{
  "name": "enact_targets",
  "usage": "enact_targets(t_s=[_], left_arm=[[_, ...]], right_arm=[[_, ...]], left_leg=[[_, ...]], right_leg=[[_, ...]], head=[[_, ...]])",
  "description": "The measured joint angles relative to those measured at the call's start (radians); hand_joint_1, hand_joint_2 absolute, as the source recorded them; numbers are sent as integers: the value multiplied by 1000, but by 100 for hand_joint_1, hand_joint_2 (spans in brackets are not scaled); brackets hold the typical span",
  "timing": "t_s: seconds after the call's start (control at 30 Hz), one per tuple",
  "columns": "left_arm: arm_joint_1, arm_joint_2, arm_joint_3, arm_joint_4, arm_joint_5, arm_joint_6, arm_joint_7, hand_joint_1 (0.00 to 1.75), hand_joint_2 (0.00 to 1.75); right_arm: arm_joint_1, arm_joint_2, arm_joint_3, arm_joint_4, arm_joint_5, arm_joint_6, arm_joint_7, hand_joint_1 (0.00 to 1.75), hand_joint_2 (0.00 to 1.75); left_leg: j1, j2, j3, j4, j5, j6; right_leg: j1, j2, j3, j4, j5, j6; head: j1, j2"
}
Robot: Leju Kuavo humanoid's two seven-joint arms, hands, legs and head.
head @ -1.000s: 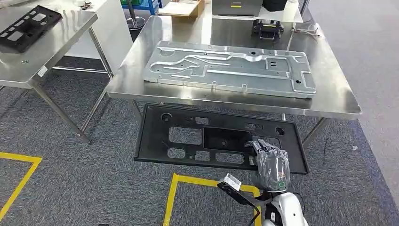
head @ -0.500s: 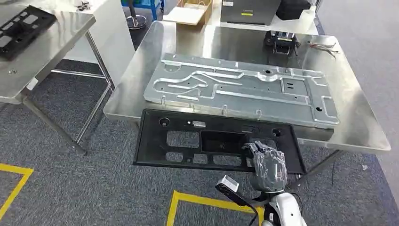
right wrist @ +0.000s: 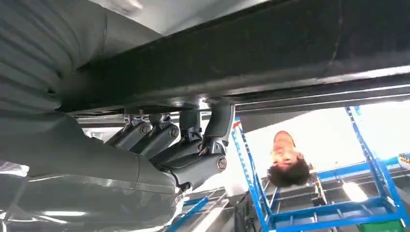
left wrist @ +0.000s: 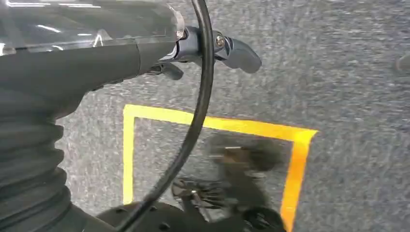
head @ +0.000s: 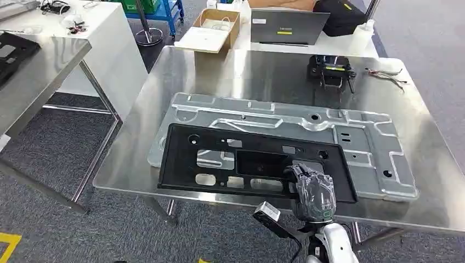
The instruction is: Take the parts from the cabinet and place them on the table.
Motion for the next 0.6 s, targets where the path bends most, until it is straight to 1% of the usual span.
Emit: enact_targets(t_s=[0.03,0.07,0.1,0.13,0.17,0.2,0.23,0.27,0.3,0.33,0.37,0.4,0.43,0.47,0.5,0.53,0.57,0.6], left_arm=[[4,2,1,1,0,0,0,0,175],[5,2,1,1,0,0,2,0,175],[3,2,1,1,-1,0,1,0,175],[-4,2,2,1,-1,2,-1,0,175],[-18,1,1,1,-2,2,-1,0,175],[-20,0,1,1,-2,2,-2,0,175],[-22,0,2,1,-2,2,-4,0,175],[-22,0,2,1,-1,3,-4,0,175],[-21,0,3,1,1,3,-3,0,175],[-19,1,5,1,2,3,-3,0,175],[-18,2,6,1,3,3,-3,0,175],[-16,2,9,1,10,3,-5,0,175],[-15,2,13,1,17,3,-13,0,175],[-15,2,17,1,22,3,-24,0,175],[-12,1,23,1,23,4,-32,0,175],[-12,-1,27,4,23,4,-34,0,175],[-14,-1,27,4,23,3,-36,0,175],[-12,0,28,4,22,3,-37,0,175]], right_arm=[[2,0,0,4,0,1,0,175,175],[3,0,1,3,0,2,0,175,175],[4,1,1,0,0,3,1,175,175],[2,0,1,-2,0,3,1,175,175],[-8,0,1,-5,0,3,1,175,175],[-8,0,1,-6,0,3,1,175,175],[-9,0,2,-7,0,3,2,175,175],[-7,0,2,-7,-2,3,2,175,175],[-2,0,2,-6,-2,3,2,175,175],[1,0,2,-5,-2,4,2,175,175],[1,0,2,-3,-2,4,2,175,175],[3,-1,2,-2,-2,4,3,175,175],[5,-1,2,0,-2,4,5,175,175],[9,-1,2,1,-2,4,5,175,175],[16,-1,2,2,-2,3,4,175,175],[28,-2,0,6,-1,3,4,175,175],[32,-2,0,6,0,3,3,175,175],[36,-1,0,6,1,4,4,175,175]], left_leg=[[-4,-1,-21,-43,80,0],[-4,-5,-7,-13,72,2],[-7,-10,5,-2,48,6],[-3,-11,18,-2,32,13],[0,-13,45,-6,21,21],[1,-14,62,-12,9,24],[3,-14,84,-15,-8,29],[4,-14,105,-18,-22,30],[4,-15,128,-22,-41,31],[4,-18,151,-25,-60,30],[4,-20,174,-26,-74,30],[4,-21,198,-29,-91,29],[3,-24,224,-29,-111,28],[1,-25,248,-30,-136,25],[0,-24,260,-31,-158,23],[-4,-25,284,-13,-178,19],[-9,-34,284,-14,-201,9],[-7,-32,292,-16,-214,8]], right_leg=[[4,11,28,11,-25,8],[7,13,46,1,-54,15],[9,10,85,0,-55,21],[9,10,71,37,-27,25],[11,8,31,119,19,31],[6,0,-12,201,51,35],[6,-8,-65,274,54,39],[4,-10,-117,314,18,44],[1,-11,-159,327,-45,47],[0,-12,-197,325,-116,50],[-2,-13,-228,316,-170,52],[-2,-15,-255,296,-217,52],[-2,-16,-281,265,-235,51],[-1,-15,-304,219,-175,43],[3,-15,-324,157,-2,33],[9,-14,-345,117,170,27],[12,-12,-335,121,209,21],[8,-13,-329,122,202,18]], head=[[-1,0],[0,0],[-2,0],[0,0],[-2,0],[0,0],[0,0],[0,0],[0,0],[0,0],[0,0],[0,0],[-1,0],[0,0],[0,0],[-2,0],[2,0],[2,0]])
